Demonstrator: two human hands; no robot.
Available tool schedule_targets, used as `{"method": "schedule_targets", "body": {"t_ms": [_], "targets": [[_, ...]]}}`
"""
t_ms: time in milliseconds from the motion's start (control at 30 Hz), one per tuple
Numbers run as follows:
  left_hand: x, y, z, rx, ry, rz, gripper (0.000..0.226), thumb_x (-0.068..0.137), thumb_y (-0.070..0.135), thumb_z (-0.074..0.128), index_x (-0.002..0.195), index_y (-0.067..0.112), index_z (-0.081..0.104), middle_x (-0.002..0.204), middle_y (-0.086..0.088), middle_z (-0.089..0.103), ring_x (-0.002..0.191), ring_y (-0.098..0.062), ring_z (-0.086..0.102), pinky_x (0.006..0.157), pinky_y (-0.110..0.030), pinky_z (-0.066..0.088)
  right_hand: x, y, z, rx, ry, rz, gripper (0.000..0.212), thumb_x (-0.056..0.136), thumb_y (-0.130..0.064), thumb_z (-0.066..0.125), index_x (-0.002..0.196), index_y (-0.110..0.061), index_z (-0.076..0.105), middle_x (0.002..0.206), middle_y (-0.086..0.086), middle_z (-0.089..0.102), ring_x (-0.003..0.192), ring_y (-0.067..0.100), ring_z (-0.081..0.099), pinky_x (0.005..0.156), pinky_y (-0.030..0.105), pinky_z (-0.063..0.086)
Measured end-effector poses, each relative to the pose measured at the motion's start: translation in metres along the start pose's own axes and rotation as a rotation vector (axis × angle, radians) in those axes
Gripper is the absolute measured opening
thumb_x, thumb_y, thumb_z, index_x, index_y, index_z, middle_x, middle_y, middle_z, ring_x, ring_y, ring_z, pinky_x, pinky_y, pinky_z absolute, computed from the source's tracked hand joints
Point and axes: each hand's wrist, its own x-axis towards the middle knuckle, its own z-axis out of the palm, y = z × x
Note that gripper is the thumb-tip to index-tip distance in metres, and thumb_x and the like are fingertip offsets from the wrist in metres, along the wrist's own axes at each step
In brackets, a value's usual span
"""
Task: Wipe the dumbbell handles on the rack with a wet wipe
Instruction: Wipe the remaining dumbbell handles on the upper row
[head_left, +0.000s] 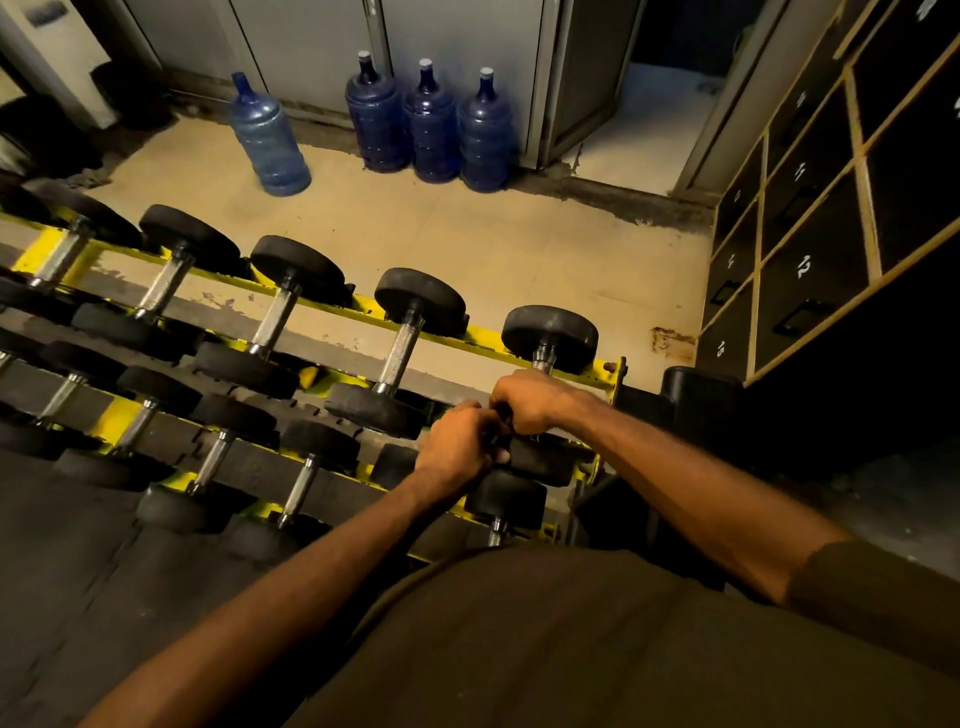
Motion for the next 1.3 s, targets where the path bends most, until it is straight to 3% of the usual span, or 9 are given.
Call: {"method": "schedule_targets", "body": {"t_ms": [200, 400, 500, 600, 700, 867, 1100, 1200, 1300], "targets": [[0.002, -0.003, -0.001, -0.003, 0.018, 0.013, 0.037, 0.074, 0.019, 0.086, 0.109, 0.023, 0.075, 0.104, 0.0, 0.063, 0.096, -0.021, 0.062, 0.086, -0.043, 0.057, -0.028, 0.039, 0.042, 0.709, 0.22, 0.277, 0.02, 0.08, -0.007, 0.076, 0.085, -0.026, 0.072, 0.091, -0.004, 0.07, 0.089, 0.013, 0.066, 0.077, 0.03, 0.057], [0.0, 0.0, -0.001, -0.005, 0.024, 0.019, 0.035, 0.076, 0.017, 0.085, 0.109, 0.021, 0.075, 0.104, 0.002, 0.061, 0.097, -0.019, 0.06, 0.084, -0.037, 0.054, -0.016, 0.043, 0.056, 0.8, 0.212, 0.605, 0.012, 0.087, -0.001, 0.061, 0.09, -0.012, 0.061, 0.089, 0.005, 0.058, 0.076, 0.014, 0.051, 0.061, 0.028, 0.046], [0.002, 0.001, -0.004, 0.013, 0.006, 0.011, 0.034, 0.072, 0.016, 0.087, 0.104, 0.02, 0.076, 0.101, 0.002, 0.061, 0.094, -0.022, 0.061, 0.082, -0.035, 0.054, -0.003, 0.045, 0.06, 0.965, 0.068, 0.581, 0.029, 0.085, -0.005, 0.063, 0.113, -0.012, 0.057, 0.106, 0.009, 0.061, 0.094, 0.022, 0.059, 0.072, 0.035, 0.055], [0.002, 0.004, -0.004, 0.002, -0.001, -0.002, 0.032, 0.072, 0.016, 0.087, 0.101, 0.021, 0.075, 0.1, 0.005, 0.059, 0.094, -0.021, 0.062, 0.084, -0.037, 0.056, 0.006, 0.052, 0.061, 1.098, -0.053, 0.567, 0.037, 0.083, -0.019, 0.074, 0.116, -0.014, 0.059, 0.112, 0.011, 0.065, 0.102, 0.028, 0.063, 0.089, 0.044, 0.057], [0.0, 0.005, -0.002, 0.011, 0.02, 0.0, 0.031, 0.075, 0.016, 0.085, 0.103, 0.021, 0.074, 0.103, 0.004, 0.058, 0.096, -0.019, 0.06, 0.083, -0.037, 0.055, 0.001, 0.052, 0.057, 1.182, -0.112, 0.532, 0.031, 0.086, -0.013, 0.068, 0.117, -0.014, 0.062, 0.113, 0.014, 0.066, 0.105, 0.029, 0.062, 0.09, 0.043, 0.056], [-0.001, 0.002, 0.0, -0.009, 0.041, 0.009, 0.031, 0.078, 0.012, 0.083, 0.107, 0.02, 0.074, 0.106, 0.003, 0.059, 0.097, -0.017, 0.058, 0.086, -0.036, 0.055, -0.011, 0.067, 0.068, 1.155, -0.006, 0.495, 0.032, 0.085, -0.004, 0.062, 0.114, -0.018, 0.062, 0.116, 0.012, 0.063, 0.107, 0.027, 0.058, 0.096, 0.048, 0.052], [-0.006, -0.003, 0.006, -0.092, 0.044, -0.019, 0.03, 0.077, 0.015, 0.083, 0.105, 0.021, 0.073, 0.108, 0.0, 0.06, 0.098, -0.02, 0.061, 0.088, -0.039, 0.056, -0.05, 0.054, 0.057, 1.234, 0.245, 0.404, 0.028, 0.089, 0.004, 0.063, 0.1, -0.02, 0.072, 0.111, 0.007, 0.067, 0.106, 0.022, 0.061, 0.088, 0.037, 0.057], [-0.015, -0.008, 0.007, -0.237, 0.07, -0.025, 0.028, 0.082, 0.016, 0.081, 0.109, 0.018, 0.073, 0.109, 0.003, 0.064, 0.099, -0.014, 0.063, 0.088, -0.03, 0.054, -0.069, 0.029, 0.045, 1.338, 0.406, 0.365, 0.024, 0.09, 0.002, 0.064, 0.098, -0.018, 0.073, 0.105, 0.004, 0.07, 0.101, 0.02, 0.065, 0.083, 0.033, 0.059], [-0.04, -0.018, 0.007, -0.45, 0.131, -0.158, 0.021, 0.086, 0.018, 0.079, 0.106, 0.019, 0.073, 0.096, 0.01, 0.07, 0.093, -0.007, 0.068, 0.08, -0.019, 0.053, -0.084, -0.001, 0.032, 1.44, 0.438, 0.258, 0.022, 0.088, 0.002, 0.066, 0.095, -0.018, 0.074, 0.105, 0.006, 0.072, 0.096, 0.018, 0.069, 0.076, 0.03, 0.059]]}}
